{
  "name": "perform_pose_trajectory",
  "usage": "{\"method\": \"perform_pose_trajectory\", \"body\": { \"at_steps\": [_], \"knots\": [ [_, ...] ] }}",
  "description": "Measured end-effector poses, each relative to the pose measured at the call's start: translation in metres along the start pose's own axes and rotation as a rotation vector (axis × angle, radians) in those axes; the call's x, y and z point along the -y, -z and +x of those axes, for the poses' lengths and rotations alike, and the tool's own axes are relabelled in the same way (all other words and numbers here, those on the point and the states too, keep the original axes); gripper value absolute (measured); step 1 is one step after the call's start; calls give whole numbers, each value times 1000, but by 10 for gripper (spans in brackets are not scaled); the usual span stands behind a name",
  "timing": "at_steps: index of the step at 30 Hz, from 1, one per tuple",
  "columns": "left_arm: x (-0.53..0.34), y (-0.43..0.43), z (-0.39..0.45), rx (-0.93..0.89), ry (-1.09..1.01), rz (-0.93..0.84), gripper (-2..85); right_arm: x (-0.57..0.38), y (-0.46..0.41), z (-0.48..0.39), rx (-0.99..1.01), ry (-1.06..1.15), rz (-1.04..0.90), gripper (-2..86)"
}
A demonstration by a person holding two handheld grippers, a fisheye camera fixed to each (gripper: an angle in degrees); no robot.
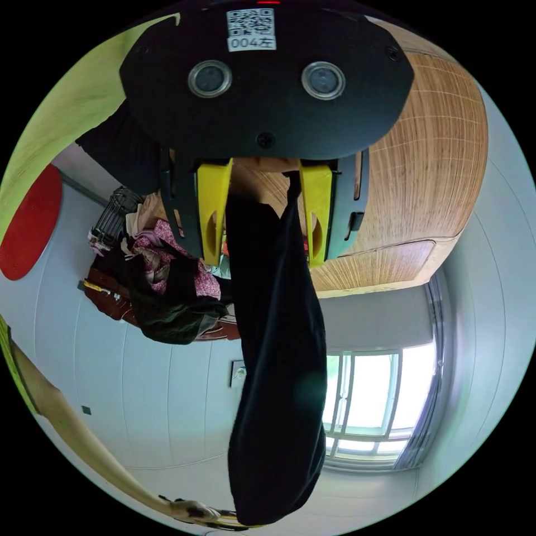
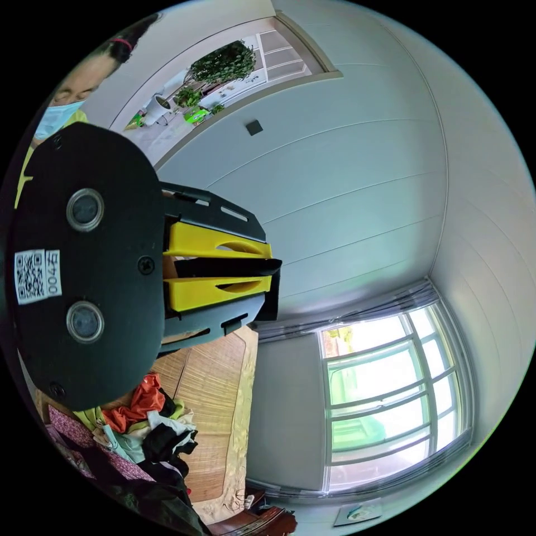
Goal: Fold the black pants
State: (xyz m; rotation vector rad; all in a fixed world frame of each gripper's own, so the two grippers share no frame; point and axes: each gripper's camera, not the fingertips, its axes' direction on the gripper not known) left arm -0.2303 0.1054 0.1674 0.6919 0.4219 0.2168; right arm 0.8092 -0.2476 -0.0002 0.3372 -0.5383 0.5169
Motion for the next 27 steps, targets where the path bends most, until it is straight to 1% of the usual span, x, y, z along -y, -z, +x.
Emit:
{"method": "perform_pose_trajectory", "body": {
  "at_steps": [2, 5, 7, 9, 13, 16, 20, 27],
  "knots": [
    [-5, 0, 9, -14, -1, 1, 203, 16, 3, -18, -18, 19, 10, 58],
    [-16, 12, 22, -28, 70, 36, 204, 32, -1, -43, -43, 41, 10, 57],
    [-28, 21, 34, 10, 105, 50, 202, 36, -9, -55, -50, 42, -9, 57],
    [-45, 27, 50, 99, 111, 50, 201, 33, -17, -64, -59, 47, -25, 56],
    [-57, 13, 65, 136, 157, -7, 215, 15, -33, -80, -20, 44, -74, 56],
    [-57, -9, 77, 226, 174, -44, 230, 4, -39, -95, 23, 21, -92, 55],
    [-45, -40, 80, 386, 246, -101, 229, -6, -35, -124, 72, 10, -96, 53],
    [-26, -53, 63, 642, 402, -88, 232, -23, -11, -193, 126, 65, -47, 50]
  ]
}}
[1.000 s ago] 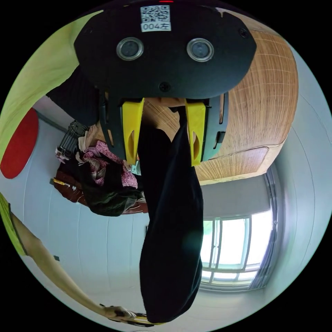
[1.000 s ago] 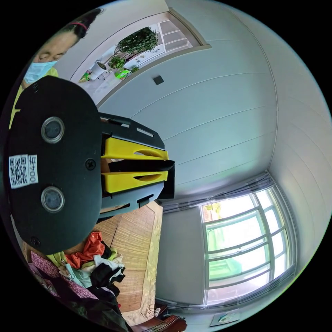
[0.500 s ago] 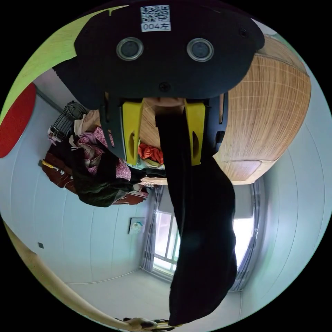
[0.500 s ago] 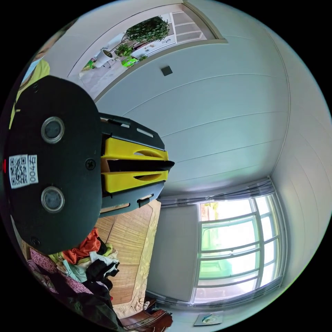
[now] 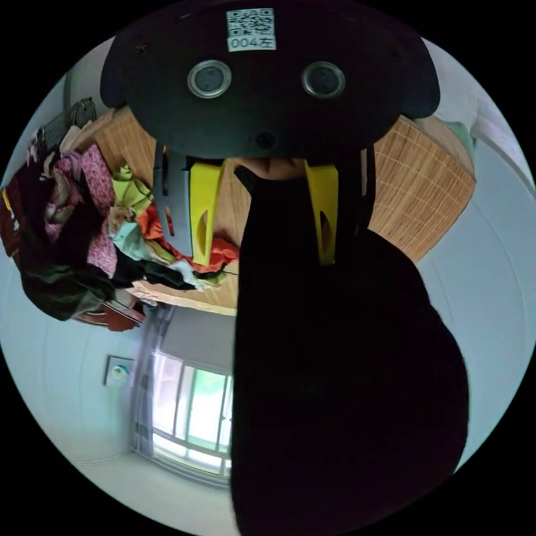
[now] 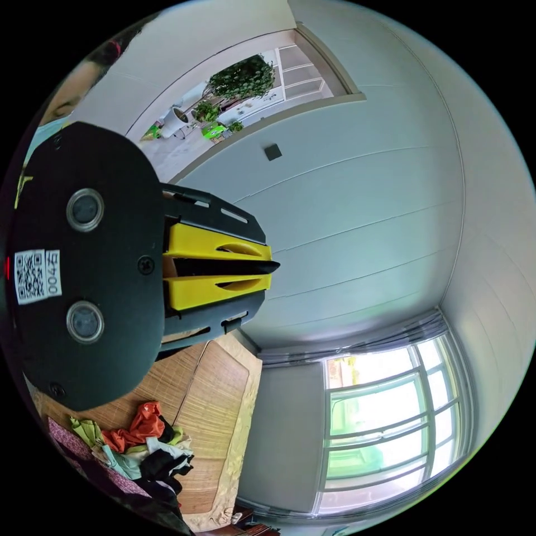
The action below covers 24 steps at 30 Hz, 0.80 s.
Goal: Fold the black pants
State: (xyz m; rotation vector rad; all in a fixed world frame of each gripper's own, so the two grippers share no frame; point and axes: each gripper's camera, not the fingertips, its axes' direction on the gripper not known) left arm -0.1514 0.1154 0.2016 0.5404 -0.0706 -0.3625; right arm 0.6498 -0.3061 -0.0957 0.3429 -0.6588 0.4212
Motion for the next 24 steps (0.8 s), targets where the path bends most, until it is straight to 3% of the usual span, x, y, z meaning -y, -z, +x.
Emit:
{"method": "perform_pose_trajectory", "body": {
  "at_steps": [4, 7, 10, 14, 19, 24],
  "knots": [
    [15, 6, -18, 164, 52, 50, 153, -24, 7, -16, 36, 6, 37, 50],
    [29, 18, -38, 351, 18, 133, 41, -53, 17, -4, 66, -20, 75, 50],
    [52, 46, -65, 403, -92, 206, 2, -97, 29, 36, 47, -76, 135, 49],
    [111, 95, -87, 501, -402, 243, -6, -189, 25, 126, 18, -244, 150, 49],
    [146, 76, -33, 466, -934, 95, -7, -423, -27, 286, -48, -548, 57, 50],
    [59, -75, 77, 292, -1259, -200, -7, -664, -112, 390, -266, -649, -205, 50]
  ]
}}
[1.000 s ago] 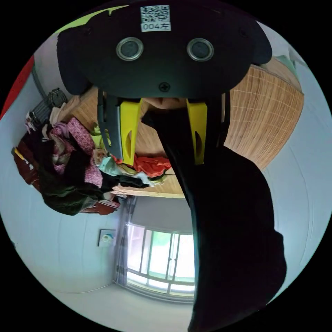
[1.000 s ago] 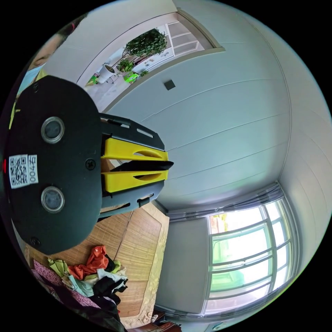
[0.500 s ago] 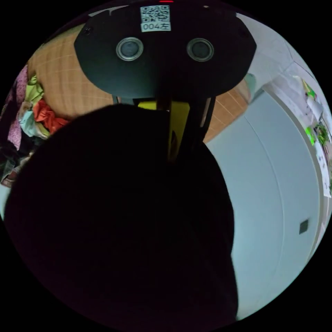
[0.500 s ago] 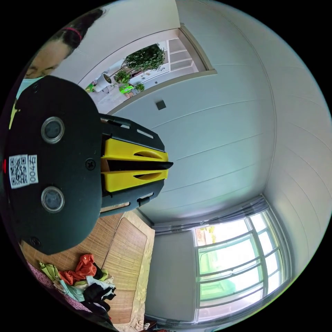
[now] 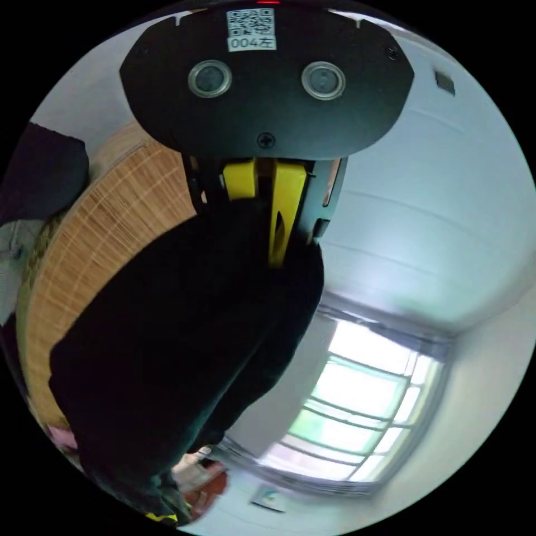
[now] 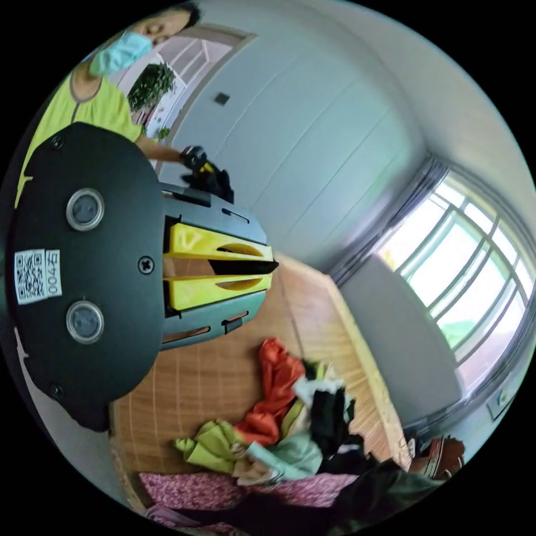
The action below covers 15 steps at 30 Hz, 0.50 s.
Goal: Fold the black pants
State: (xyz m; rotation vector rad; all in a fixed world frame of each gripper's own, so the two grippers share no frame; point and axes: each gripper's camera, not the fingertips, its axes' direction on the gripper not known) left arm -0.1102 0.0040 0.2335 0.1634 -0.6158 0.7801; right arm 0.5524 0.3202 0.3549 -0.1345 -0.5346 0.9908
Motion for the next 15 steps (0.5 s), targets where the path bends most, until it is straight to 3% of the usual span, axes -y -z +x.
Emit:
{"method": "perform_pose_trajectory", "body": {
  "at_steps": [3, 7, 11, 15],
  "knots": [
    [65, -59, 105, -106, -195, -94, -4, -75, -110, 99, -140, -47, -190, 51],
    [120, -88, 162, -88, -282, -187, 4, -161, -197, 177, -343, -76, -317, 64],
    [149, -83, 143, -114, -345, -197, 51, -208, -205, 170, -369, -45, -283, 120],
    [159, -66, 122, -145, -408, -146, 117, -308, -259, 62, -329, 192, -336, 141]
  ]
}}
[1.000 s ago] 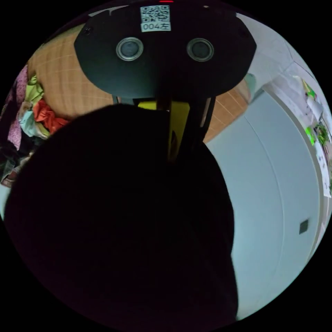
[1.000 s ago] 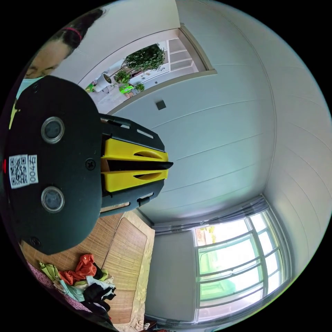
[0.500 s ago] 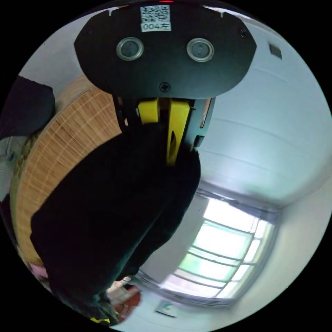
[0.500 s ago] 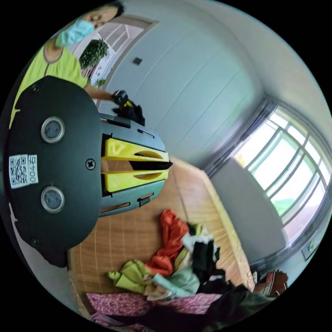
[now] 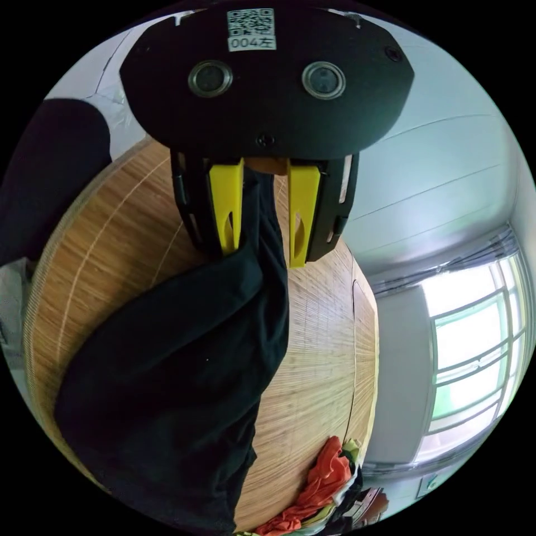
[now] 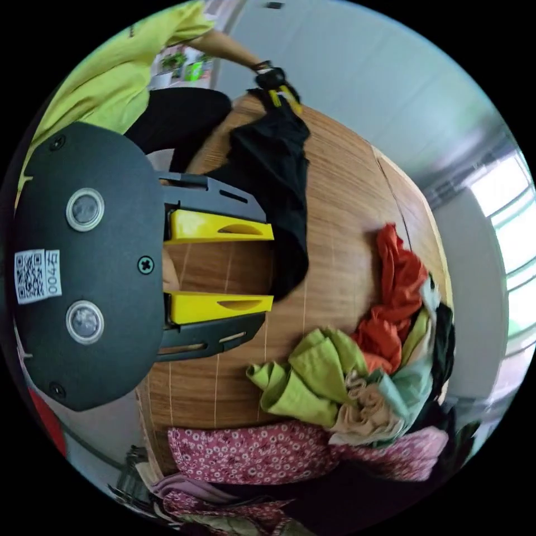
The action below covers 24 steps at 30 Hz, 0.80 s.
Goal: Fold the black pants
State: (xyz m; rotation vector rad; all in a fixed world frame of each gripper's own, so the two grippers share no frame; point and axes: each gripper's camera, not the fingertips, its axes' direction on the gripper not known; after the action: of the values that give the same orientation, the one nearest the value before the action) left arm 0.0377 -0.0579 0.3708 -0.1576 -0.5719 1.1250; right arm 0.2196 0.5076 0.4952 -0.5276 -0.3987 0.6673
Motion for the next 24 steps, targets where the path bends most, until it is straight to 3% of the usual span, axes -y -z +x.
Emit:
{"method": "perform_pose_trajectory", "body": {
  "at_steps": [4, 8, 10, 14, 19, 24],
  "knots": [
    [-1, 8, -10, -23, 36, 6, 126, -59, -85, -126, -39, 82, -54, 164],
    [-4, 12, -8, -33, 118, 14, 122, -83, -127, -179, -195, 50, -33, 134],
    [-4, 13, -3, -41, 137, 13, 122, -99, -130, -197, -156, 75, -16, 52],
    [-18, 17, -1, -66, 203, 36, 124, -107, -68, -194, 76, 10, 90, 36],
    [-35, 11, -9, -117, 263, 30, 126, -32, 14, -193, 101, 52, 279, 35],
    [-49, 1, -25, -145, 339, 1, 128, 84, -50, -171, 105, -12, 224, 42]
  ]
}}
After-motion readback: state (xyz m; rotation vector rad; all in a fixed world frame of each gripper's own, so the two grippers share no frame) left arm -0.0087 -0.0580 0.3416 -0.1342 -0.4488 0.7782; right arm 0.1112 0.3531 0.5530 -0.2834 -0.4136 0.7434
